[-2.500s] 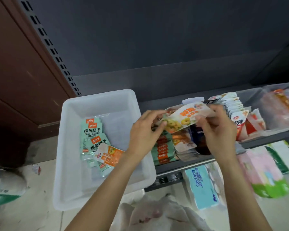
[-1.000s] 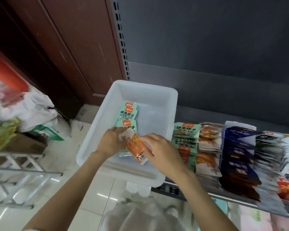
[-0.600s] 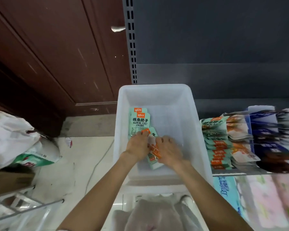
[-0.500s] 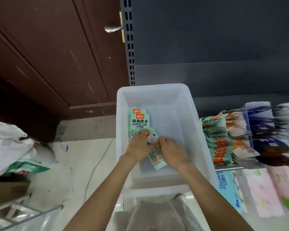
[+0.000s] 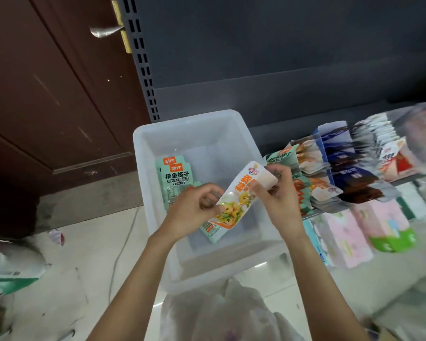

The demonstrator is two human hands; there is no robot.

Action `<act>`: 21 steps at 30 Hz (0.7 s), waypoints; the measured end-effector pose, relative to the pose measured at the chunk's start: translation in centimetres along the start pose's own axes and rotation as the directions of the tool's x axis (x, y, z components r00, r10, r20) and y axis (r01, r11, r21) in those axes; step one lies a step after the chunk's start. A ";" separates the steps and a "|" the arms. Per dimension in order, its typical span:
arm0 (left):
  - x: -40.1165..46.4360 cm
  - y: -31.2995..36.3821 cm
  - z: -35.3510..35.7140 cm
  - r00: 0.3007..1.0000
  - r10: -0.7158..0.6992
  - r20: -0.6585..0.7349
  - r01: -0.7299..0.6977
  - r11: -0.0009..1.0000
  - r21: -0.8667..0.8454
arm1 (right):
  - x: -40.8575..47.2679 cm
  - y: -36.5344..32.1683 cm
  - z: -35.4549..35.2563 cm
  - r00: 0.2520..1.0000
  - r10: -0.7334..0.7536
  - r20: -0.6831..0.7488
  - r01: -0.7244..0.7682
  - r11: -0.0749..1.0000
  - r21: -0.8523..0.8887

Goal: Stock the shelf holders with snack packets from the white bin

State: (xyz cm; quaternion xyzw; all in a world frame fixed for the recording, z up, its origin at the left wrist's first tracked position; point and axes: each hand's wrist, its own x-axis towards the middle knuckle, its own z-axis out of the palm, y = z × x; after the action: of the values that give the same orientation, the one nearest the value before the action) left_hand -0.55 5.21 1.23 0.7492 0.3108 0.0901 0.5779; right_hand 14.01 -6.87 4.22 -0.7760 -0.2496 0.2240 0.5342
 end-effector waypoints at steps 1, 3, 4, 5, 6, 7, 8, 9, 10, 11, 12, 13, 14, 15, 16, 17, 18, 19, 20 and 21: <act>0.2 0.2 0.3 0.999 0.049 -0.016 -0.047 0.995 0.082 | -0.2 0.1 -1.2 0.996 -0.090 0.010 0.090 0.973 -0.212; 0.7 0.8 1.2 0.983 0.170 -0.072 -0.148 0.959 0.242 | -0.6 -0.1 -3.7 0.977 -0.191 0.092 0.212 0.858 -0.468; 1.0 1.3 1.8 0.963 0.251 -0.101 -0.209 0.927 0.312 | -0.7 0.0 -5.0 0.965 -0.232 0.127 0.264 0.825 -0.500; 1.4 1.9 2.7 0.936 0.330 -0.125 -0.268 0.896 0.354 | -0.7 0.0 -6.2 0.949 -0.278 0.146 0.314 0.818 -0.482; 1.8 2.7 3.7 0.905 0.398 -0.148 -0.324 0.873 0.364 | -0.7 0.3 -7.3 0.935 -0.323 0.149 0.355 0.829 -0.432; 2.2 3.6 4.8 0.876 0.453 -0.165 -0.375 0.855 0.359 | -0.7 0.4 -8.5 0.929 -0.345 0.133 0.370 0.860 -0.353; 2.8 4.5 6.0 0.847 0.501 -0.177 -0.418 0.835 0.358 | -0.5 0.6 -9.6 0.937 -0.333 0.102 0.349 0.901 -0.259; 3.4 5.4 7.3 0.821 0.538 -0.191 -0.451 0.816 0.362 | -0.4 0.6 -10.7 0.952 -0.298 0.067 0.305 0.940 -0.152; 4.0 6.2 8.6 0.800 0.561 -0.211 -0.469 0.805 0.363 | -0.1 0.8 -11.9 0.963 -0.269 0.017 0.270 0.960 -0.075; 4.6 6.9 9.9 0.789 0.567 -0.235 -0.472 0.805 0.359 | 0.3 1.0 -13.2 0.963 -0.264 -0.046 0.263 0.964 -0.040; 5.3 7.6 11.0 0.789 0.556 -0.260 -0.455 0.814 0.360 | 0.9 1.3 -14.5 0.952 -0.281 -0.118 0.275 0.959 -0.063; 6.0 8.3 12.1 0.798 0.532 -0.285 -0.419 0.828 0.372 | 1.5 1.7 -16.0 0.936 -0.302 -0.183 0.286 0.952 -0.112; 6.6 8.8 12.9 0.810 0.503 -0.302 -0.374 0.839 0.394 | 2.3 2.5 -17.5 0.916 -0.319 -0.244 0.287 0.945 -0.157; 7.2 9.2 13.7 0.819 0.483 -0.310 -0.337 0.842 0.422 | 3.2 3.2 -18.9 0.903 -0.322 -0.285 0.281 0.943 -0.177; 7.7 9.4 14.4 0.822 0.481 -0.305 -0.314 0.829 0.462 | 4.1 3.9 -20.1 0.891 -0.326 -0.315 0.272 0.940 -0.206; 8.1 9.5 15.0 0.822 0.492 -0.287 -0.300 0.802 0.516 | 5.0 4.5 -21.0 0.881 -0.355 -0.314 0.283 0.926 -0.250; 8.5 9.4 15.7 0.825 0.500 -0.261 -0.283 0.767 0.575 | 5.8 5.1 -21.7 0.867 -0.404 -0.291 0.316 0.898 -0.305; 8.8 9.3 16.2 0.835 0.498 -0.234 -0.260 0.733 0.629 | 6.6 5.3 -22.1 0.849 -0.461 -0.257 0.367 0.866 -0.339; 9.1 9.1 16.8 0.845 0.490 -0.212 -0.235 0.697 0.677 | 7.3 5.4 -22.3 0.832 -0.509 -0.221 0.416 0.836 -0.358; 9.3 8.9 17.3 0.852 0.485 -0.196 -0.211 0.662 0.719 | 8.0 5.3 -22.2 0.815 -0.550 -0.183 0.457 0.804 -0.380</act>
State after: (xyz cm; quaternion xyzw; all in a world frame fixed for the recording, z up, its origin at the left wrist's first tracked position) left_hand 18.56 -4.70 1.89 0.9209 0.2728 0.2224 0.1677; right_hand 34.66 -19.40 5.90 -0.7801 -0.4018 -0.0846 0.4721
